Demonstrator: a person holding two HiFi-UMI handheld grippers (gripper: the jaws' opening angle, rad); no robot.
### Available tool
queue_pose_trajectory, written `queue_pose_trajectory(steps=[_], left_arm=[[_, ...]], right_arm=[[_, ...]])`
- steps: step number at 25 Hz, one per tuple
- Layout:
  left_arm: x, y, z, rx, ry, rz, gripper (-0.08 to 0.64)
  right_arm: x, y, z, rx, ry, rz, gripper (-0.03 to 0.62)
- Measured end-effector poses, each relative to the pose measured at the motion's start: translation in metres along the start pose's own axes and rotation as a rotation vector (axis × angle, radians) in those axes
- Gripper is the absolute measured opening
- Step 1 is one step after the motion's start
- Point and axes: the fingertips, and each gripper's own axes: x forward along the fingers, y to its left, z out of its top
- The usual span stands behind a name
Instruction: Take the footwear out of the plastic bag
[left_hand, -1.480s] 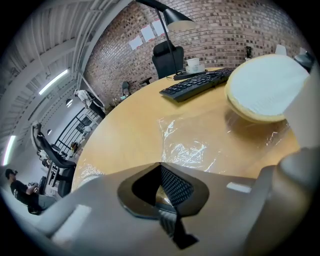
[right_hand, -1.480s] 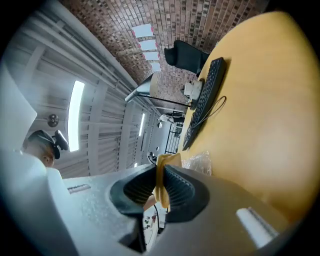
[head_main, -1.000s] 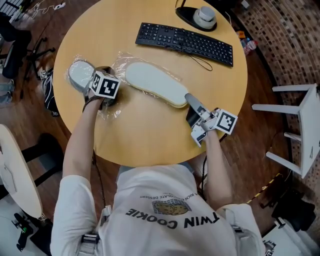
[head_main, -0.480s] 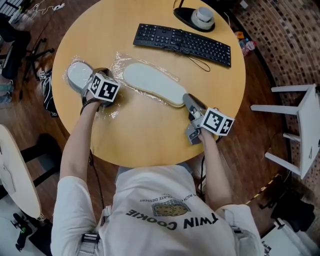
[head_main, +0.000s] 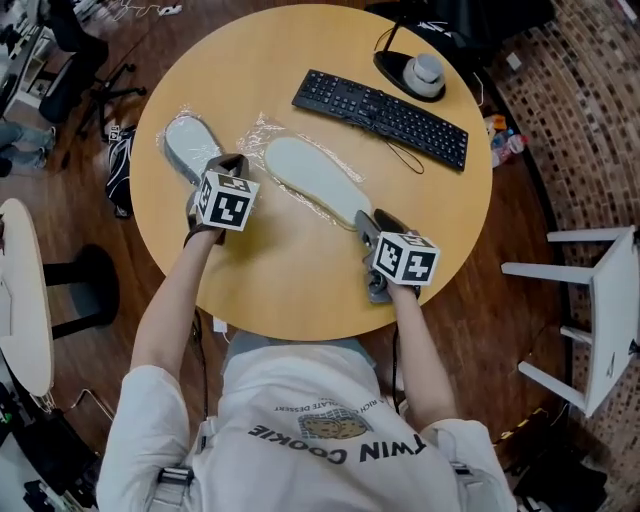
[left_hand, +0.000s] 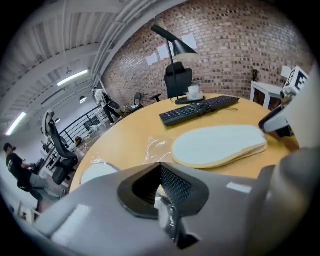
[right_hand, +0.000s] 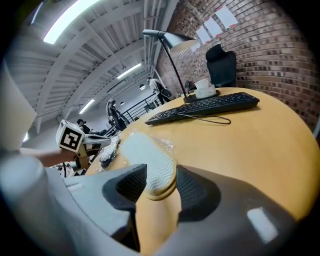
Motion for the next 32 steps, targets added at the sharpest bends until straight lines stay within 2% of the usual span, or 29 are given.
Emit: queue_pose_trajectory(steps=[4, 7, 14, 19, 25, 32], left_arm=[[-0.037, -0.029, 0.007, -0.099, -0.068, -0.042, 0.003], [-0.063, -0.048, 0.011, -0.155, -0.113, -0.078, 0.003], [-0.131, -0.086, 0.011, -0.202, -0.22, -0.152, 0.003], [-0.2, -0.102, -0.028, -0.234, -0.277, -0.18, 0.003], [-0.273, -0.14, -0.093, -0.261, -0.315, -0.211, 0.003], [-0.343, -0.183, -0.145, -0.3, -0.356, -0.263, 0.003]], right_arm=[[-0.009, 0.008, 0.003, -0.093, -0.001, 0.005, 0.172], [-0.02, 0.026, 0.005, -0.135, -0.016, 0.041, 0.172], [-0.052, 0.086, -0.004, -0.218, -0.063, 0.11, 0.17], [-0.082, 0.156, -0.033, -0.209, -0.111, 0.167, 0.169], [-0.132, 0.228, -0.1, -0.232, -0.166, 0.223, 0.164], [-0.185, 0.28, -0.177, -0.286, -0.143, 0.225, 0.152]])
